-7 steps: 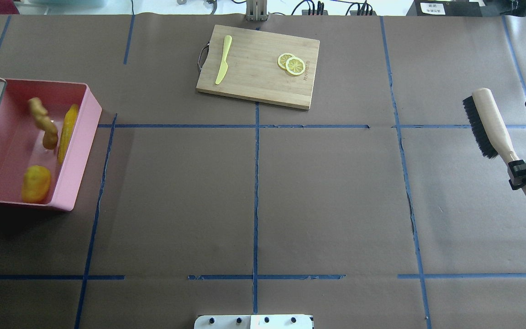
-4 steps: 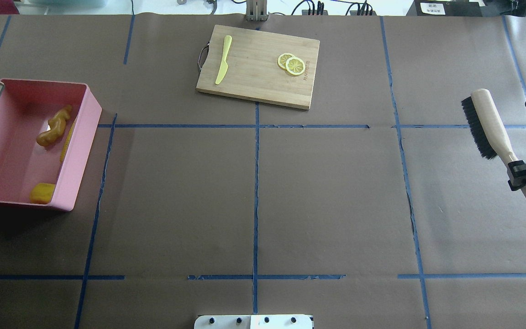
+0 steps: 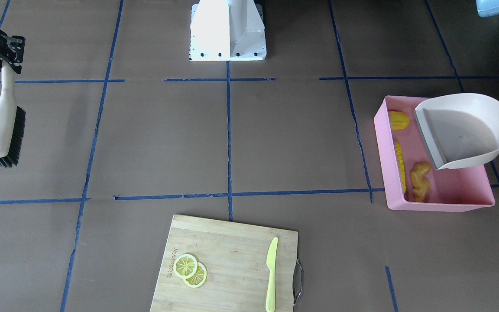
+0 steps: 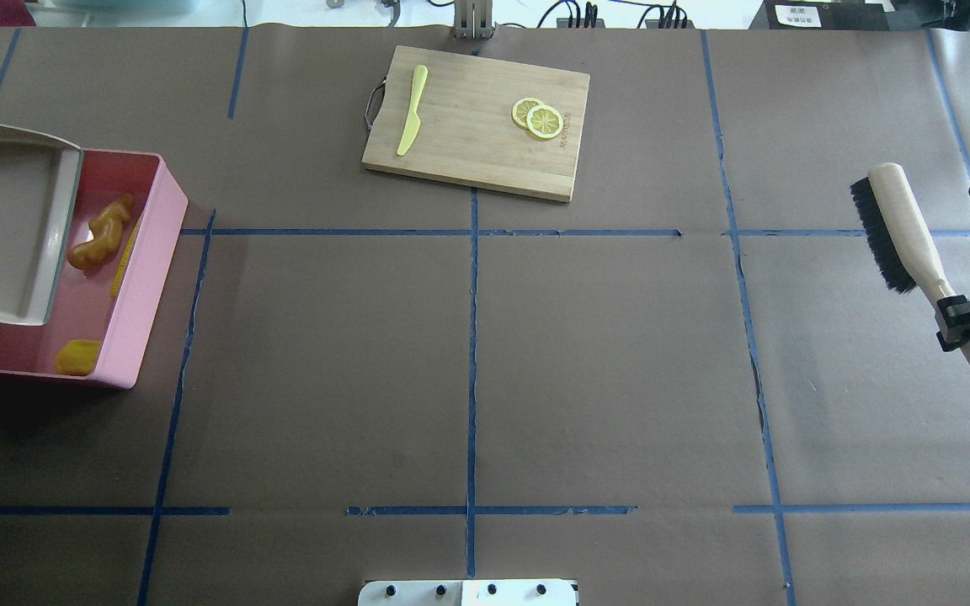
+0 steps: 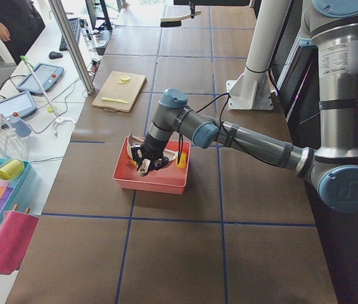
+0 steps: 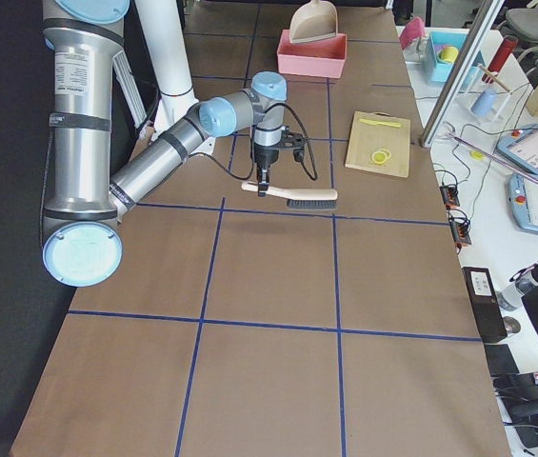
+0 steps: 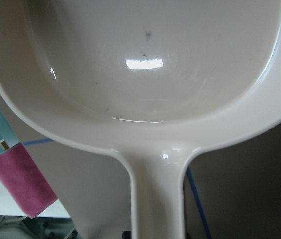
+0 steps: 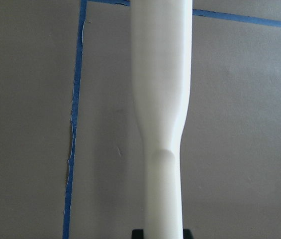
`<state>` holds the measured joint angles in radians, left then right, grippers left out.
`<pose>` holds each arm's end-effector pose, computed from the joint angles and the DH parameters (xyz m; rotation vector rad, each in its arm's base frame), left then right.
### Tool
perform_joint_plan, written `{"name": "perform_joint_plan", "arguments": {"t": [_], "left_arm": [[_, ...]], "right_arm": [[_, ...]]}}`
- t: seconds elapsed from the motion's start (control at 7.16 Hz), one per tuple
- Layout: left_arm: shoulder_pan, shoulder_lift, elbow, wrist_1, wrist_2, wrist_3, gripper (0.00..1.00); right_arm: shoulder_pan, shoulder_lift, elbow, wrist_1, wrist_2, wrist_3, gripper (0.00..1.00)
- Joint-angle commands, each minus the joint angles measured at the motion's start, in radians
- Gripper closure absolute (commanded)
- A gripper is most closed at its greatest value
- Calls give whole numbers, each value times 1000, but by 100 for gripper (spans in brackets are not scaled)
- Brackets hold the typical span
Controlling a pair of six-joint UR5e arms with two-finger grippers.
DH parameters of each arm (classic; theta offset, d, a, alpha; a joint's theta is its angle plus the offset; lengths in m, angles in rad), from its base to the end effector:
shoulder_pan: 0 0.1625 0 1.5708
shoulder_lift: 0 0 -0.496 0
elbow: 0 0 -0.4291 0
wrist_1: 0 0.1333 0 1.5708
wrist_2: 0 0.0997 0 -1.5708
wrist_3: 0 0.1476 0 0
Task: Sweep and dump trash into bin
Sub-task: 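Bring the empty dustpan back and lower it onto the table with the left gripper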
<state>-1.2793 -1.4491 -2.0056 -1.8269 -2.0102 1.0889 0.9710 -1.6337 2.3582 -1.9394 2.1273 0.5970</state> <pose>0.0773 -0.5030 0.5814 0.7483 0.1937 1.4429 -0.1955 -0.3839 0.4559 -0.0237 -0.6502 -0.1017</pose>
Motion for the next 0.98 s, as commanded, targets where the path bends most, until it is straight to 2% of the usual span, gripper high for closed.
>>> {"name": "perform_joint_plan", "arguments": {"t": [0.0,0.28,0.56,0.7,0.84], "left_arm": [[6,-104,-21,0,-224,-328,90],[208,-193,-18,24,-222,-407,90],[396,-360,-4,241,-211,-408,89],[494,-408,34,258,-112,-409,84],[546,-454,98,256,-29,-415,84]], "right_arm": [[0,0,1,0,0,3,97],[0,0,3,-1,0,4,96],[0,0,3,0,0,4,96],[0,0,4,0,0,4,96],[0,0,4,0,0,6,96]]}}
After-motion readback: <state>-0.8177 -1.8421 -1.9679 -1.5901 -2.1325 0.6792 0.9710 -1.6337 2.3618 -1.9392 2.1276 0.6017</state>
